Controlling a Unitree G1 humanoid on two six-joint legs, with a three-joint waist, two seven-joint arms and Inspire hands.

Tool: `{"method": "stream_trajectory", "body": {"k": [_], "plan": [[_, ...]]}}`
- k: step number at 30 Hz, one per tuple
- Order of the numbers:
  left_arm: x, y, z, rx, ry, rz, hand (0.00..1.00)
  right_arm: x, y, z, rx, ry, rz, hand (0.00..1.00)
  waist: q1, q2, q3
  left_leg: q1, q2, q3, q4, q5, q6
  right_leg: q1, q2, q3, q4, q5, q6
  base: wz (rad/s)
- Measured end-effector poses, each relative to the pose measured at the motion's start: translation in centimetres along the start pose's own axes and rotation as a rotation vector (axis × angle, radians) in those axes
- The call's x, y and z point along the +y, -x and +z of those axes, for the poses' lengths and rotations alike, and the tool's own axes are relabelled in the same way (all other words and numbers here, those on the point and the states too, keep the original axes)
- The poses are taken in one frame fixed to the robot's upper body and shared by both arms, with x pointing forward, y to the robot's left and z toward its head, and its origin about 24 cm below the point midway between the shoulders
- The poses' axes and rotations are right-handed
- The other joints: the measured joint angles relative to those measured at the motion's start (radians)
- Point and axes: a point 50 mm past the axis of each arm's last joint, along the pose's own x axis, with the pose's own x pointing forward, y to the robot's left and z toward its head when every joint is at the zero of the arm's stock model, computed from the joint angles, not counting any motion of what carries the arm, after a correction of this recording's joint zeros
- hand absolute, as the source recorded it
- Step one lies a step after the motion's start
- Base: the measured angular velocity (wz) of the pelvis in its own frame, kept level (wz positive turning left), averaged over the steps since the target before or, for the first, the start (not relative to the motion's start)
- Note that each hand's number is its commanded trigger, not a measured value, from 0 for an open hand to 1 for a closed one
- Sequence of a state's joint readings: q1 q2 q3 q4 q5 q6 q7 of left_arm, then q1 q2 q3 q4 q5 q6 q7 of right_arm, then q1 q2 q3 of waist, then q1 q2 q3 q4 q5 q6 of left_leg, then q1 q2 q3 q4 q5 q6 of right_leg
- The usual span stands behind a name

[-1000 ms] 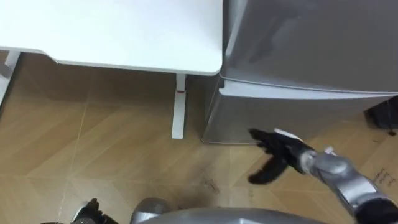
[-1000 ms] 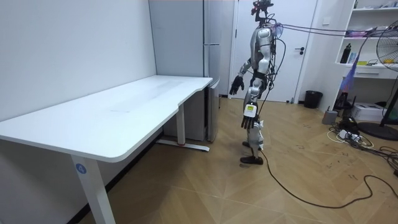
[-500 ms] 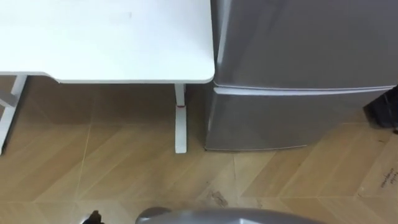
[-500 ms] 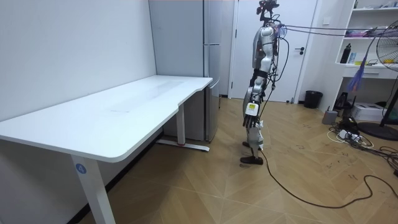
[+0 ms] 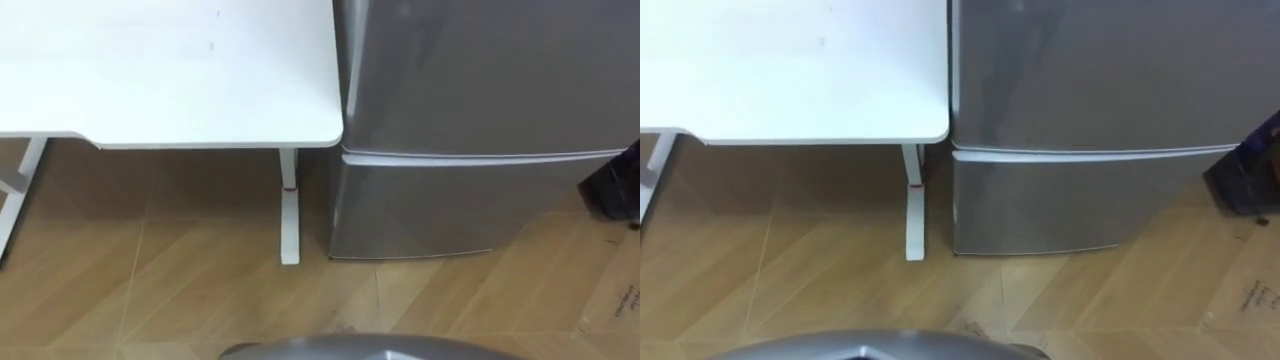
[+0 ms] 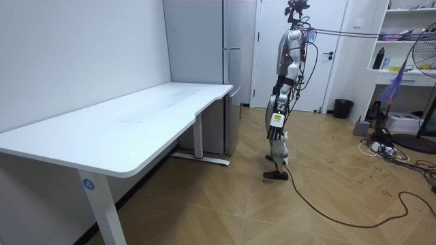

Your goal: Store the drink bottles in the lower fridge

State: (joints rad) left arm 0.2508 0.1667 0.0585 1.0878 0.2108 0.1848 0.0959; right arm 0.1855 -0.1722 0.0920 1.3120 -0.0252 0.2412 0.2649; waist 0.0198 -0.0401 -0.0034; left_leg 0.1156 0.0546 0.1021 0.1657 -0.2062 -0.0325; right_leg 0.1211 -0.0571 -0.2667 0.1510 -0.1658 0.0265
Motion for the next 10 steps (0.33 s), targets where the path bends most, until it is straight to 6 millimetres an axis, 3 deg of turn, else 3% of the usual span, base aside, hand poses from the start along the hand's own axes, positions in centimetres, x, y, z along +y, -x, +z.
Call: {"method": "stream_trajectory", "body": {"k": [5, 10], "plan": [[-0.4, 0.1, -0.5, 0.018, -0.004, -0.014, 0.0, -0.2, 0.1, 0.4, -0.009, -0.017, -0.028, 0.0, -0.013, 0.007, -0.0003, 0.001, -0.001, 0.0, -0.002, 0.0, 0.0, 0.008, -0.001, -0.001, 0.0, -0.002, 0.001, 0.0], [-1.0, 0.1, -0.8, 0.03, -0.037, -0.039, 0.0, -0.5, 0.3, 2.0, -0.046, -0.003, -0.051, 0.0, -0.012, 0.01, 0.0034, 0.013, -0.007, -0.015, -0.007, 0.0, 0.0, 0.02, -0.002, 0.006, 0.0, -0.011, 0.005, 0.04]]}}
